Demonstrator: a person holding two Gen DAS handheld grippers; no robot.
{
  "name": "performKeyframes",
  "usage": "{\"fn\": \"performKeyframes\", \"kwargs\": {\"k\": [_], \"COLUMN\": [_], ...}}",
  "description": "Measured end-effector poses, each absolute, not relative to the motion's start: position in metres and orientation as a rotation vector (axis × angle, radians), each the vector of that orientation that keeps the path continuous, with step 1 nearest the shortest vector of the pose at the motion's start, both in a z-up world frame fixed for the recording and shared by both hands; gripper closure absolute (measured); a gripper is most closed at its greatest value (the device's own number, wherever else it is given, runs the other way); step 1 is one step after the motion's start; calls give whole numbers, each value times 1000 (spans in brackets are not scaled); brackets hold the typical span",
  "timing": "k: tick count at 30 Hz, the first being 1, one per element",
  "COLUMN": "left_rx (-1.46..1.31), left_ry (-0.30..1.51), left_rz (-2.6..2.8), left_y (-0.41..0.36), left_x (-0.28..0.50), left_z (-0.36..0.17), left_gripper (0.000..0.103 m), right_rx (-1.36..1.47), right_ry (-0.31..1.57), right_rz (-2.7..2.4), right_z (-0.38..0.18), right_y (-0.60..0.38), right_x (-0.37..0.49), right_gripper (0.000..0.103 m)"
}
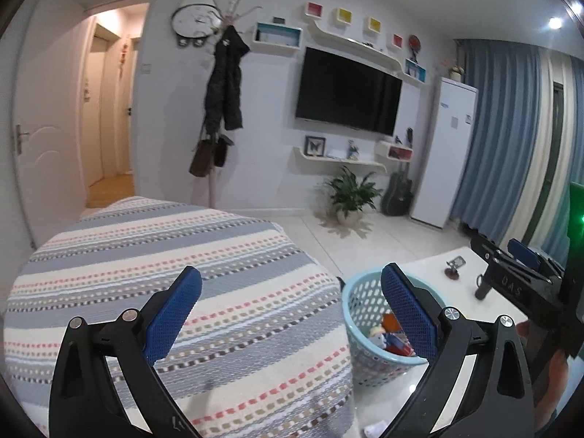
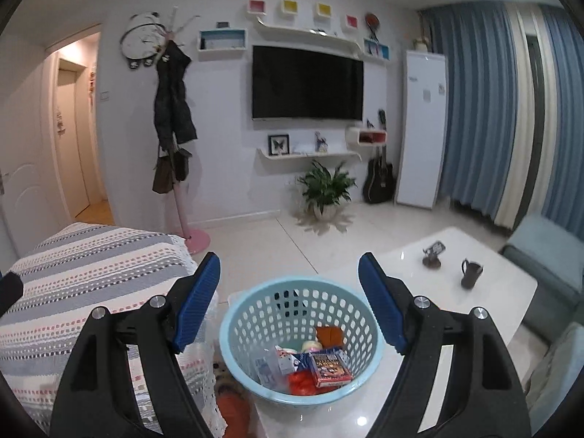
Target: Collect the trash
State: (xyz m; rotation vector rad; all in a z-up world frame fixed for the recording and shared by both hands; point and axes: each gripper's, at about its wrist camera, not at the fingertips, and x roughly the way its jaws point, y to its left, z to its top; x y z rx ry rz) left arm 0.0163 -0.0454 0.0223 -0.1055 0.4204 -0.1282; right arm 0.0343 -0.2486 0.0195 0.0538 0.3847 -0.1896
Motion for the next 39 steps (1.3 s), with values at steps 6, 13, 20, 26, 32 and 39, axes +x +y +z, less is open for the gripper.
{"fn": "performKeyframes", "kwargs": {"k": [6, 13, 20, 26, 32, 39], "left_rx": [-129, -116, -116, -123, -125, -122], "left_ry": [421, 419, 425, 433, 432, 428], "left_rz": [-116, -87, -96, -104, -107, -108], "left_y": [-32, -26, -26, -26, -24, -23], "left_x": [10, 4, 4, 4, 3, 1], "left_z": [22, 16, 14, 12, 12, 13], "left_gripper": [8, 8, 8, 8, 8, 8], "right_rx": [38, 31, 17, 28, 35, 38], "right_ry": [387, 412, 407, 407, 402, 383], "right_rz": [-189, -204, -210, -207, -204, -210], "right_z": [15, 7, 5, 5, 7, 11], "right_y": [-230, -225, -223, -226, -226, -227], "right_x": [30, 30, 27, 26, 23, 18], "right_gripper": [29, 29, 29, 29, 29, 26]}}
